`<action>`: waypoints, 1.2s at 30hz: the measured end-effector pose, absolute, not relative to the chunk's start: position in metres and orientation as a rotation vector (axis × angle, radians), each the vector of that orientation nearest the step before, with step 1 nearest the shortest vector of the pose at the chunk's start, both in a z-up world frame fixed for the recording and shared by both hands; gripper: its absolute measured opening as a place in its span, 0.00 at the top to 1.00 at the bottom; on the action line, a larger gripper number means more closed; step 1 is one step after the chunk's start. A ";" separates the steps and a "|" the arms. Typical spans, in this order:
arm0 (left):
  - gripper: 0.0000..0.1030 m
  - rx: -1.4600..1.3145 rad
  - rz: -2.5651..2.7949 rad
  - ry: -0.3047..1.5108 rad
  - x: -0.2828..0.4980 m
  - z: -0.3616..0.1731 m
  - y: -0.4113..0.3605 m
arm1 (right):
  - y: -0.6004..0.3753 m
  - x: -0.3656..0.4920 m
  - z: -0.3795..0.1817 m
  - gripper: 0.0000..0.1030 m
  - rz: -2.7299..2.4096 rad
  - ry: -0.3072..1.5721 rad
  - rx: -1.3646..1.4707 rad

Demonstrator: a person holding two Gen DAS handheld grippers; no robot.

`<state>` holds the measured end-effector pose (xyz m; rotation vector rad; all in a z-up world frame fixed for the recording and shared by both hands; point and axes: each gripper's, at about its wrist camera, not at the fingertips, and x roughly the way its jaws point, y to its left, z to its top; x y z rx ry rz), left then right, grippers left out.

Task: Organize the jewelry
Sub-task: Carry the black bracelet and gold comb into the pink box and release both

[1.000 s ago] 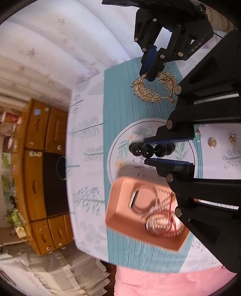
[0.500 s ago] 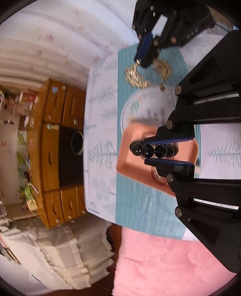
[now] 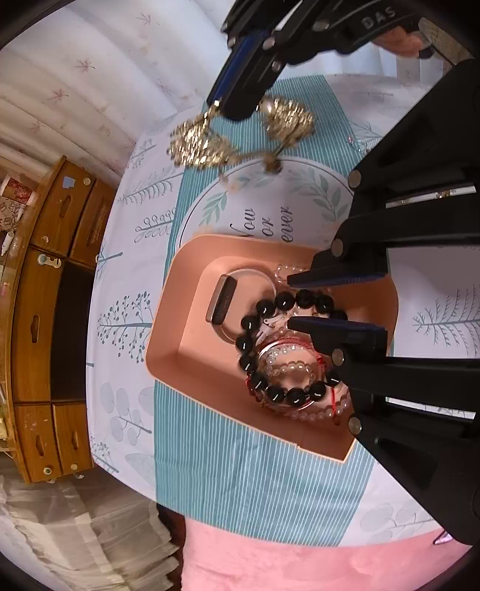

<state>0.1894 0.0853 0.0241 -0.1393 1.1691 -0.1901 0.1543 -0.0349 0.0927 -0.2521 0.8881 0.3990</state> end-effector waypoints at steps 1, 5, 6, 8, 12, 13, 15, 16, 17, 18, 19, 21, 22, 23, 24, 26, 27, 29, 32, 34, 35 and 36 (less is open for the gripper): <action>0.87 -0.141 -0.184 1.165 0.189 0.024 0.086 | -0.031 0.157 0.090 0.92 0.395 0.895 -0.248; 0.87 -0.173 -0.145 1.135 0.181 0.026 0.103 | -0.025 0.167 0.083 0.92 0.390 0.899 -0.227; 0.87 -0.173 -0.122 1.125 0.178 0.027 0.109 | -0.023 0.170 0.082 0.92 0.387 0.897 -0.219; 0.87 -0.166 -0.077 1.108 0.173 0.029 0.122 | -0.017 0.176 0.079 0.92 0.392 0.895 -0.195; 0.87 -0.155 -0.025 1.101 0.160 0.025 0.142 | 0.000 0.186 0.073 0.92 0.421 0.886 -0.128; 0.87 -0.156 -0.023 1.104 0.157 0.022 0.146 | 0.005 0.188 0.071 0.92 0.433 0.889 -0.117; 0.87 -0.157 -0.015 1.104 0.152 0.020 0.155 | 0.018 0.191 0.065 0.92 0.446 0.900 -0.119; 0.87 -0.157 -0.012 1.101 0.150 0.019 0.158 | 0.026 0.192 0.061 0.92 0.451 0.906 -0.130; 0.87 -0.156 -0.008 1.098 0.148 0.018 0.162 | 0.032 0.194 0.058 0.92 0.454 0.911 -0.140; 0.87 -0.158 -0.005 1.094 0.146 0.018 0.166 | 0.040 0.196 0.051 0.92 0.451 0.919 -0.152; 0.87 -0.158 -0.005 1.089 0.144 0.018 0.169 | 0.046 0.198 0.046 0.92 0.448 0.926 -0.159; 0.87 -0.159 -0.004 1.084 0.140 0.018 0.173 | 0.057 0.204 0.034 0.92 0.445 0.944 -0.173; 0.87 -0.160 -0.003 1.083 0.139 0.018 0.175 | 0.060 0.206 0.028 0.92 0.439 0.950 -0.181; 0.87 -0.162 -0.003 1.084 0.138 0.017 0.177 | 0.063 0.209 0.022 0.92 0.432 0.959 -0.190; 0.87 -0.164 -0.004 1.086 0.137 0.017 0.178 | 0.066 0.212 0.016 0.92 0.427 0.971 -0.196; 0.87 -0.167 -0.007 1.086 0.135 0.017 0.180 | 0.070 0.218 0.003 0.92 0.404 0.995 -0.207; 0.87 -0.166 -0.009 1.085 0.134 0.017 0.181 | 0.070 0.221 -0.002 0.92 0.399 1.008 -0.211; 0.87 -0.164 -0.012 1.080 0.134 0.017 0.181 | 0.071 0.225 -0.011 0.89 0.396 1.033 -0.212; 0.87 -0.173 -0.011 1.076 0.131 0.018 0.181 | 0.066 0.229 -0.014 0.87 0.394 1.041 -0.186; 0.87 -0.170 -0.011 1.073 0.130 0.020 0.178 | 0.063 0.228 -0.009 0.87 0.396 1.032 -0.181; 0.87 -0.163 -0.012 1.072 0.129 0.021 0.176 | 0.060 0.227 -0.006 0.87 0.398 1.025 -0.178; 0.87 -0.160 -0.012 1.072 0.128 0.021 0.174 | 0.057 0.225 -0.002 0.87 0.404 1.017 -0.173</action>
